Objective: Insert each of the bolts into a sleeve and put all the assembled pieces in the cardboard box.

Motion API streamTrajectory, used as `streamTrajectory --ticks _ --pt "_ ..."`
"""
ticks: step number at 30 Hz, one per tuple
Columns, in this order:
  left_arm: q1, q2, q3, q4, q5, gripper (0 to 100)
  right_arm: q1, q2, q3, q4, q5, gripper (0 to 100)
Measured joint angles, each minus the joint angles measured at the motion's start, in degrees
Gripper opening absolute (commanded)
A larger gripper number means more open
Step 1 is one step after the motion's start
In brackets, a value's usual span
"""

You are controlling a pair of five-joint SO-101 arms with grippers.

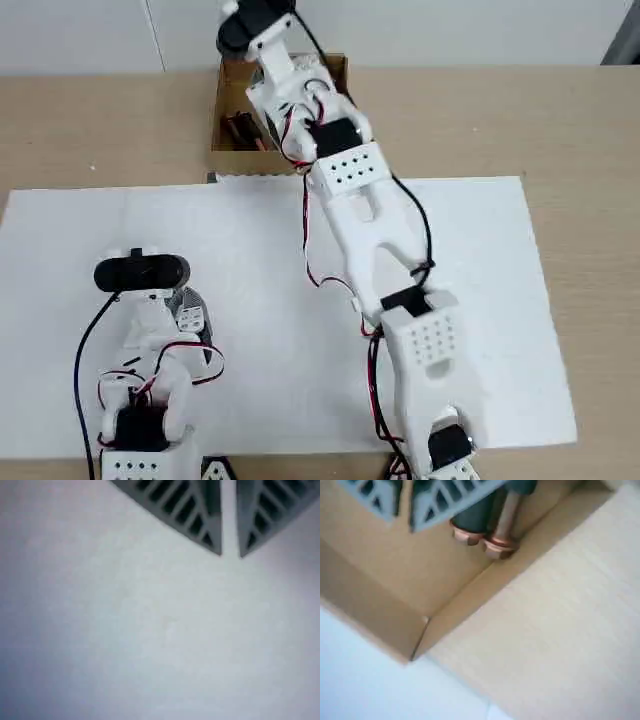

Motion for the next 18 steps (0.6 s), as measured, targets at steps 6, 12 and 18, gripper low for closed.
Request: streamTrajectory --ticks 6,12,18 --pt "0.0 0.0 0.0 0.0 0.0 1 0.0 -10.6 0.0 13.7 0.0 0.2" --pt "0.0 0.0 0.0 0.0 0.0 1 1.1 -21.0 0.0 27.1 -5.3 0.2" --pt "0.0 0.0 0.0 0.0 0.0 1 5.5 -31.6 -0.4 39.8 -10.8 0.2"
